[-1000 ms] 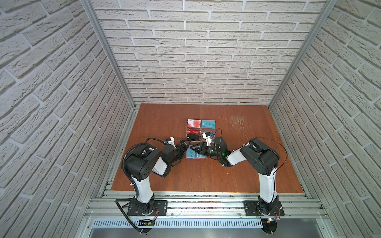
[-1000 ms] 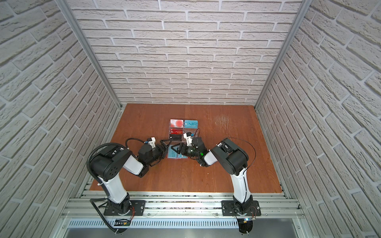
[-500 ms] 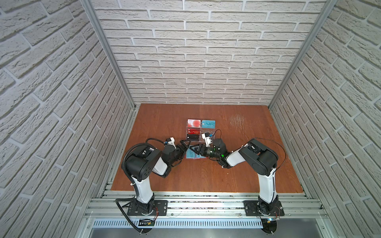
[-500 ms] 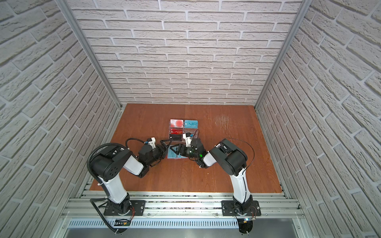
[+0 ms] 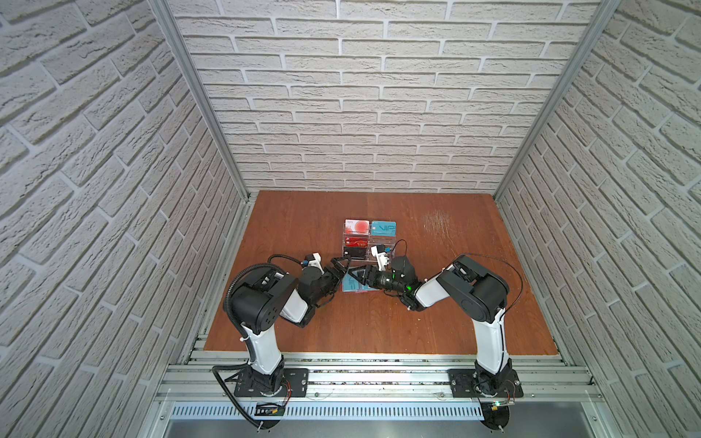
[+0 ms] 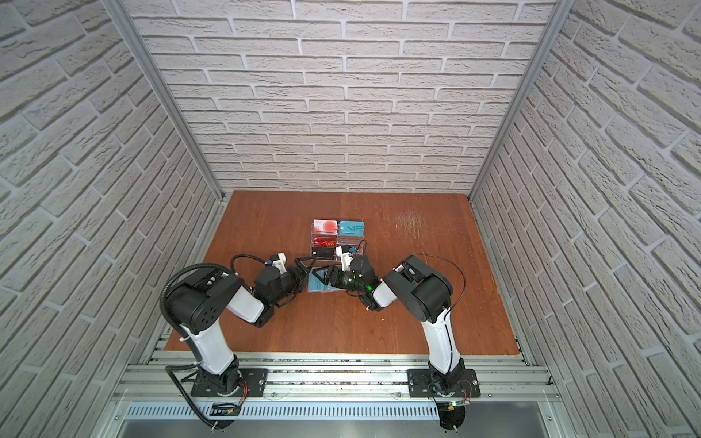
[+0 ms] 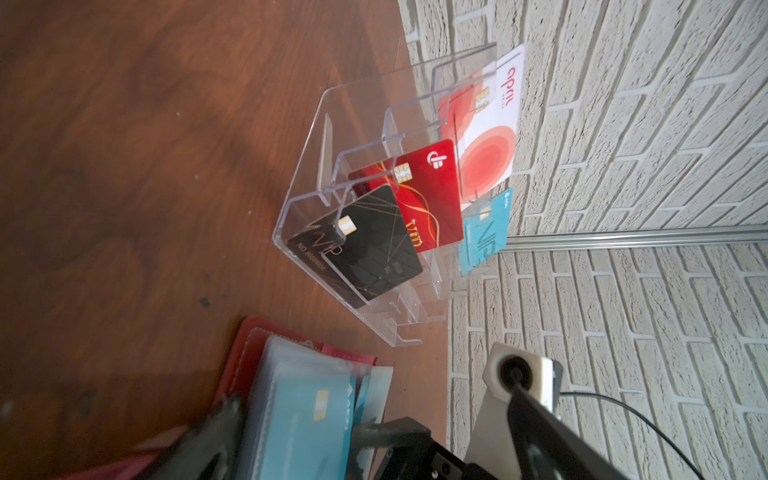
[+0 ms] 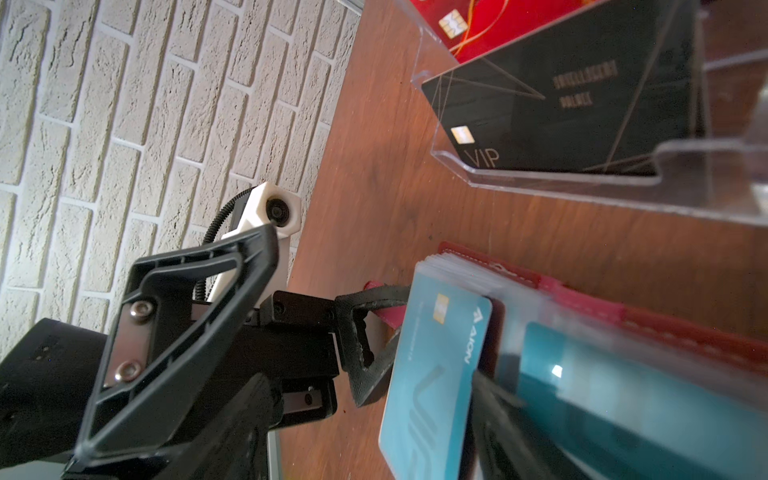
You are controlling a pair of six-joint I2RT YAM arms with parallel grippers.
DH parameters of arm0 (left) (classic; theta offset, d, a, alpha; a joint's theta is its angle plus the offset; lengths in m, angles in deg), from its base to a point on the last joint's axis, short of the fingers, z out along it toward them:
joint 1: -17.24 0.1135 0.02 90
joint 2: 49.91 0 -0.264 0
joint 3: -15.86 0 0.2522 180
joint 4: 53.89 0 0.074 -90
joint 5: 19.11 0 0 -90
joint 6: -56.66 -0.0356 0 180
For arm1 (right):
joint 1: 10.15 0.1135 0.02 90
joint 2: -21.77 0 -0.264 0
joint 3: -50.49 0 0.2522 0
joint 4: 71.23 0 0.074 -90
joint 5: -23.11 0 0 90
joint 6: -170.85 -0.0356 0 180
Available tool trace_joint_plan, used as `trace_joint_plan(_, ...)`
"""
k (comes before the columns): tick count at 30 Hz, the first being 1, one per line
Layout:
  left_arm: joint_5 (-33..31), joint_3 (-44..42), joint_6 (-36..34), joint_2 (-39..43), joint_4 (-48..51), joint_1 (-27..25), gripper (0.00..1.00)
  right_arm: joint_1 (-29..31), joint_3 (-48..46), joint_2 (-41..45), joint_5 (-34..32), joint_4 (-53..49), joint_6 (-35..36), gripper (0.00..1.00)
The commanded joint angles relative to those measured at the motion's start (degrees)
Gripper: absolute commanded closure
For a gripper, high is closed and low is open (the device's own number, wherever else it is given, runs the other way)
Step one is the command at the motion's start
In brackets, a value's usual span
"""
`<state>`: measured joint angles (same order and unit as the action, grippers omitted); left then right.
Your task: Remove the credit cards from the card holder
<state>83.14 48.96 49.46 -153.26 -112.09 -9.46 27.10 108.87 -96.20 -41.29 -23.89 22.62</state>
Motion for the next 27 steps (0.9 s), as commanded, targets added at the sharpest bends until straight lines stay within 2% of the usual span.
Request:
trace_joint_plan(1,2.88,-1.49,1.23,-0.76,5.85,-1.60,0.02,3.62,-1.14,-0.02,4.72,0.87,1.59,0.25)
trace_joint_plan(12,2.69,-1.49,1.16,0.21,6.74,-1.60,0.02,4.30,-1.97,-0.42,5.44,0.63,2.40,0.31)
trace_joint_plan(20,2.52,-1.49,0.98,0.34,7.10,-1.61,0.02,4.84,-2.17,1.88,5.82,-5.62,5.63,0.34)
trace_joint_plan(27,2.60,-1.39,1.04,0.17,7.00,-1.62,0.02,5.55,-1.72,1.87,6.55,-7.09,6.32,0.39)
